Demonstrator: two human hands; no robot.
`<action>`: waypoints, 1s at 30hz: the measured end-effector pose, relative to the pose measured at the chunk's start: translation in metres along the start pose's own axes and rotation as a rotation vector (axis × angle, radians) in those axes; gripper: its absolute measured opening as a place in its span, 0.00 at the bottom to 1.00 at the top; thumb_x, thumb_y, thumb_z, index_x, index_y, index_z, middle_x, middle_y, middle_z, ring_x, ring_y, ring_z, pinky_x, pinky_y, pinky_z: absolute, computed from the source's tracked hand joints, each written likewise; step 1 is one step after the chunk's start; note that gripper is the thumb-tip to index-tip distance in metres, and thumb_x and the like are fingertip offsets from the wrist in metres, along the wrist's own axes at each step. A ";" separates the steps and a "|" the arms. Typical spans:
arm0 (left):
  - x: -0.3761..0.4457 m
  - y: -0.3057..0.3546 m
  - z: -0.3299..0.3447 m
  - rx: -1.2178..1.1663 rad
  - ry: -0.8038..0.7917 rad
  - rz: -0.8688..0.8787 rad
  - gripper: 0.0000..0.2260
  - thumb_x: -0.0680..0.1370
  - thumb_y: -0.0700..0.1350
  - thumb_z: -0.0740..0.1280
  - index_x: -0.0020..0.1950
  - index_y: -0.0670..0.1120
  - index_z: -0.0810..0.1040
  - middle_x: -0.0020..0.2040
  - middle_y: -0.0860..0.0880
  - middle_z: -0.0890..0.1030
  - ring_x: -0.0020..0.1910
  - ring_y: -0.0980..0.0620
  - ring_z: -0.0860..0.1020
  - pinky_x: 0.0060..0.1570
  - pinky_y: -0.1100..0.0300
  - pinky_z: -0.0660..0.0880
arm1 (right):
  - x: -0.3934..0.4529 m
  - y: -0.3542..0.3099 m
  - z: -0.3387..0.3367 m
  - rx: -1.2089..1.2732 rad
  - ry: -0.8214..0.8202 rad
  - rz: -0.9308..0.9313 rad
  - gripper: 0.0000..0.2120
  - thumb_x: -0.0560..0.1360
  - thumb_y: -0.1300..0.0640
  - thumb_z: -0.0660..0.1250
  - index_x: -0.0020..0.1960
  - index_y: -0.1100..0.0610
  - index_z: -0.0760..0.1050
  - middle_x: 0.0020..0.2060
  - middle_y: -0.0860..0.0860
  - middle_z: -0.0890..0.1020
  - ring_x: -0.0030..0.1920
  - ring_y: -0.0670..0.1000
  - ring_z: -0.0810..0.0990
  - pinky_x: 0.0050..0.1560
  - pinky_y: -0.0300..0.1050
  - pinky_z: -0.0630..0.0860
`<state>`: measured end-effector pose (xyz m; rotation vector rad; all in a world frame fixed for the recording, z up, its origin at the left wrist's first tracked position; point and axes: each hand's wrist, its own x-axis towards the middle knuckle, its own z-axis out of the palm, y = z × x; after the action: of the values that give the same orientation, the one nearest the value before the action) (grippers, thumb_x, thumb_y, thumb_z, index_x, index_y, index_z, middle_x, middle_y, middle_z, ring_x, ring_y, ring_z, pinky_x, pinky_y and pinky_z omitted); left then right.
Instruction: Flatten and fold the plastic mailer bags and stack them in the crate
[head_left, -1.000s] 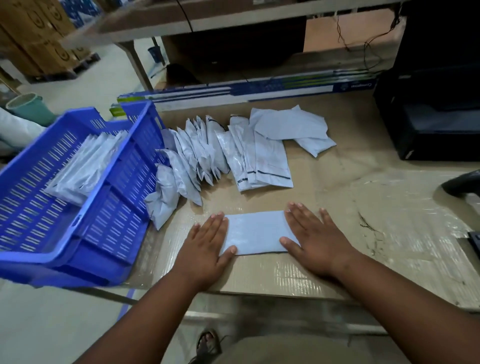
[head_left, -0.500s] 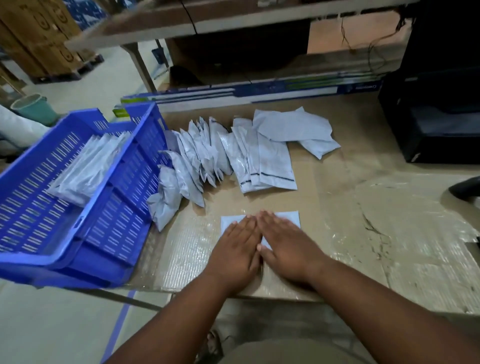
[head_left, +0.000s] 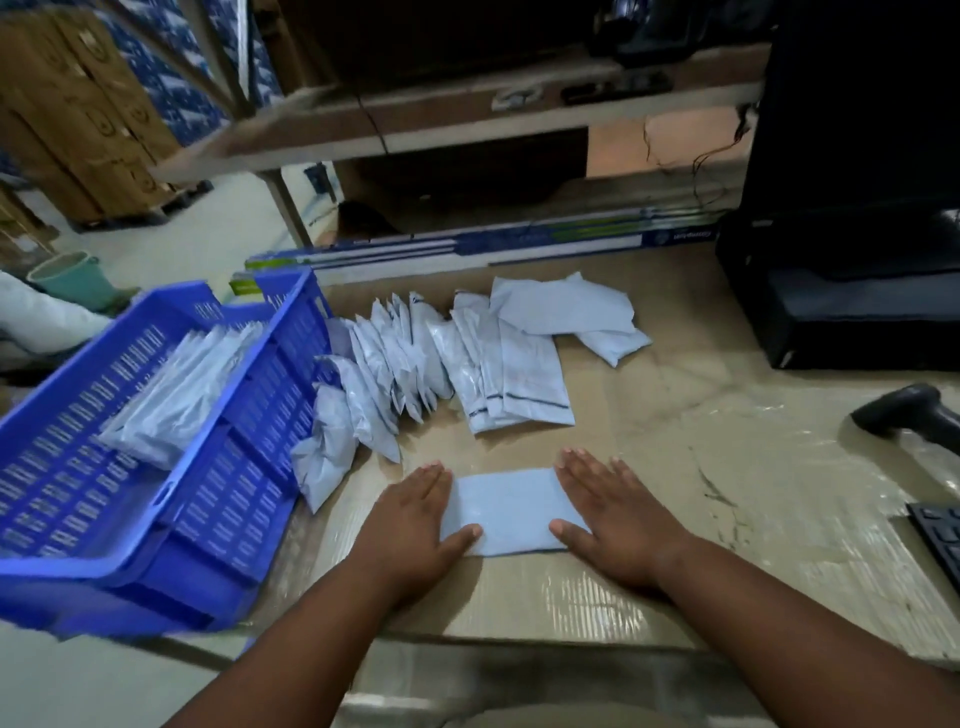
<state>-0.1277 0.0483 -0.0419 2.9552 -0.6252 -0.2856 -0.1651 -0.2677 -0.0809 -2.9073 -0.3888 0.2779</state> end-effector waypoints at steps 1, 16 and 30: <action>0.006 0.010 -0.011 -0.027 0.015 -0.006 0.43 0.80 0.72 0.58 0.88 0.51 0.49 0.87 0.49 0.55 0.85 0.49 0.55 0.82 0.51 0.54 | 0.000 0.001 -0.002 0.047 0.002 0.001 0.45 0.76 0.25 0.30 0.86 0.48 0.38 0.84 0.44 0.35 0.83 0.44 0.32 0.82 0.51 0.33; 0.084 0.037 -0.048 -0.017 -0.213 0.037 0.27 0.62 0.72 0.78 0.46 0.53 0.79 0.43 0.56 0.78 0.45 0.54 0.77 0.43 0.54 0.72 | -0.043 -0.035 -0.028 0.338 0.321 -0.126 0.12 0.81 0.48 0.58 0.55 0.44 0.80 0.50 0.41 0.77 0.52 0.44 0.74 0.52 0.44 0.73; 0.052 -0.046 -0.208 -0.219 0.001 -0.123 0.09 0.76 0.51 0.78 0.42 0.47 0.83 0.36 0.53 0.82 0.38 0.56 0.78 0.41 0.58 0.74 | 0.063 -0.154 -0.121 0.343 0.217 -0.310 0.16 0.78 0.40 0.60 0.63 0.41 0.75 0.58 0.41 0.69 0.60 0.46 0.72 0.61 0.47 0.74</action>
<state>-0.0208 0.0825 0.1462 2.7863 -0.3846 -0.3403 -0.1167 -0.1247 0.0585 -2.4644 -0.6698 -0.0198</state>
